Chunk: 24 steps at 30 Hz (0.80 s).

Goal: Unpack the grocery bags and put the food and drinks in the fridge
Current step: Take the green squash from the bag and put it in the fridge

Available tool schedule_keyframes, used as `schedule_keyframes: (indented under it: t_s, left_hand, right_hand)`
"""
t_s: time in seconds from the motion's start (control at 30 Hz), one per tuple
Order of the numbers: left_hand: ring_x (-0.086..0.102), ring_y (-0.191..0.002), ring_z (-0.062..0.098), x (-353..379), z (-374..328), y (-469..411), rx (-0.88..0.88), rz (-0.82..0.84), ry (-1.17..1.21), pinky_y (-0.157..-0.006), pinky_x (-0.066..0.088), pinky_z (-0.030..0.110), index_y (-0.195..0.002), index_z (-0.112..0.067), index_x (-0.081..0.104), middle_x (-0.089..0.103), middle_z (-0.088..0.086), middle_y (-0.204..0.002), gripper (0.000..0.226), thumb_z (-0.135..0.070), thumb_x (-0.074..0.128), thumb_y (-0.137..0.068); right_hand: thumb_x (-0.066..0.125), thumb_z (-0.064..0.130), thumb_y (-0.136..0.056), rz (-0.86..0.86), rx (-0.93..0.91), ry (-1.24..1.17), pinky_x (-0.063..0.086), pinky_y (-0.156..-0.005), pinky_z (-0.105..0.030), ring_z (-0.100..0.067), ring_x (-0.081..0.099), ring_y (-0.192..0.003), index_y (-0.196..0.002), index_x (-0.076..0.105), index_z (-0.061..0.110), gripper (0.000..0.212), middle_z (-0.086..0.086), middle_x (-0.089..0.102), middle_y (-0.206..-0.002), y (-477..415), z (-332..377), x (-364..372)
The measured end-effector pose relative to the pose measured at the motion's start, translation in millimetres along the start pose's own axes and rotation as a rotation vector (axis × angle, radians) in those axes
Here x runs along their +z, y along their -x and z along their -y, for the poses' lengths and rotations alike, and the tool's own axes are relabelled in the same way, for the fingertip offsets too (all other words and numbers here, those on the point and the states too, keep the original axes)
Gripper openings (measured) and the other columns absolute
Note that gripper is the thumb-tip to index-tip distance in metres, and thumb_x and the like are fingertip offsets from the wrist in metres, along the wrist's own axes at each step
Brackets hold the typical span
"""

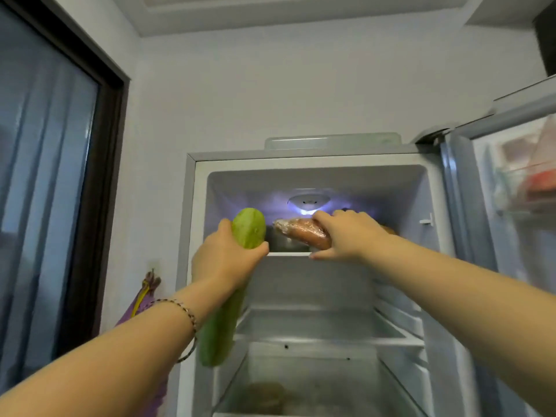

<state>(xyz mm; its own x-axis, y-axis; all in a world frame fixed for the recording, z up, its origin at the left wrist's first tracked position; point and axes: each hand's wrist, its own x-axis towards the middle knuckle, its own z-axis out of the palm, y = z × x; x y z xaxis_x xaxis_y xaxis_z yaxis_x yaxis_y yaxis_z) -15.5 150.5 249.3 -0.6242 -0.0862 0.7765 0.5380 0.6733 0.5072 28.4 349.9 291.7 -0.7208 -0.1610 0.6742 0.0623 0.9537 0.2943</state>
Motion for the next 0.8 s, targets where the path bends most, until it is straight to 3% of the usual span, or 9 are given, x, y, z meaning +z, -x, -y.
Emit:
schedule_keyframes:
  t_s: [0.1,0.17,0.43,0.53,0.63,0.7,0.77,0.8]
  left_hand:
    - [0.059,-0.093,0.033,17,12,-22,-0.117,-0.060,0.096,-0.079,0.051,0.039,-0.108,-0.012,0.051,0.063,0.010,-0.104,0.053,-0.048,0.067,-0.073]
    - [0.059,-0.098,0.033,29,21,-40,-0.131,-0.086,0.091,-0.082,0.050,0.038,-0.114,-0.011,0.051,0.063,0.011,-0.110,0.057,-0.049,0.067,-0.074]
    - [0.058,-0.083,0.028,48,35,-66,-0.016,-0.125,-0.082,-0.068,0.047,0.034,-0.095,-0.017,0.045,0.057,0.001,-0.086,0.047,-0.053,0.066,-0.073]
    - [0.059,-0.087,0.030,58,37,-71,-0.011,-0.117,-0.070,-0.065,0.044,0.034,-0.093,-0.018,0.046,0.060,0.003,-0.090,0.049,-0.056,0.066,-0.071]
    - [0.060,-0.092,0.030,65,35,-75,-0.039,-0.098,0.026,-0.074,0.049,0.036,-0.096,-0.017,0.049,0.062,0.005,-0.097,0.050,-0.055,0.066,-0.070]
    - [0.059,-0.092,0.027,66,34,-82,-0.082,-0.114,0.145,-0.075,0.048,0.034,-0.100,-0.015,0.052,0.062,0.004,-0.100,0.050,-0.053,0.067,-0.070]
    - [0.059,-0.091,0.025,67,35,-94,-0.156,-0.139,0.318,-0.073,0.044,0.030,-0.107,-0.010,0.055,0.063,0.005,-0.104,0.054,-0.050,0.068,-0.072]
    - [0.060,-0.093,0.026,66,34,-100,-0.204,-0.161,0.414,-0.074,0.044,0.030,-0.111,-0.007,0.056,0.064,0.008,-0.108,0.057,-0.049,0.068,-0.073]
  right_hand:
    - [0.064,0.054,-0.077,0.034,-0.027,-0.095,0.041,-0.077,-0.033,-0.026,0.056,-0.105,-0.118,0.048,0.024,0.053,-0.001,0.057,-0.109,-53,-5,11]
    - [0.065,0.055,-0.075,0.075,-0.074,-0.116,0.039,-0.073,-0.031,-0.024,0.056,-0.105,-0.117,0.050,0.027,0.053,0.000,0.059,-0.114,-92,0,25]
    - [0.069,0.058,-0.073,0.275,-0.074,-0.337,0.043,-0.096,-0.032,-0.021,0.050,-0.119,-0.135,0.047,0.024,0.074,0.002,0.053,-0.134,-181,25,93]
    - [0.060,0.061,-0.078,0.335,-0.088,-0.350,0.043,-0.090,-0.031,-0.021,0.054,-0.104,-0.122,0.058,0.025,0.056,0.000,0.059,-0.122,-184,36,117]
    - [0.047,0.055,-0.089,0.237,-0.090,-0.405,0.044,-0.078,-0.030,-0.023,0.055,-0.092,-0.089,0.068,0.024,0.038,-0.002,0.064,-0.096,-185,34,114]
    - [0.043,0.049,-0.095,0.023,-0.041,-0.581,0.041,-0.064,-0.030,-0.024,0.052,-0.079,-0.065,0.058,0.020,0.044,-0.001,0.057,-0.071,-181,33,102]
    - [0.042,0.048,-0.096,-0.110,0.027,-0.882,0.046,-0.070,-0.032,-0.025,0.057,-0.076,-0.080,0.066,0.007,0.050,-0.003,0.062,-0.072,-170,35,90]
    - [0.042,0.049,-0.095,-0.054,0.032,-1.037,0.047,-0.076,-0.032,-0.022,0.058,-0.075,-0.095,0.066,0.002,0.053,-0.004,0.064,-0.077,-160,40,85]
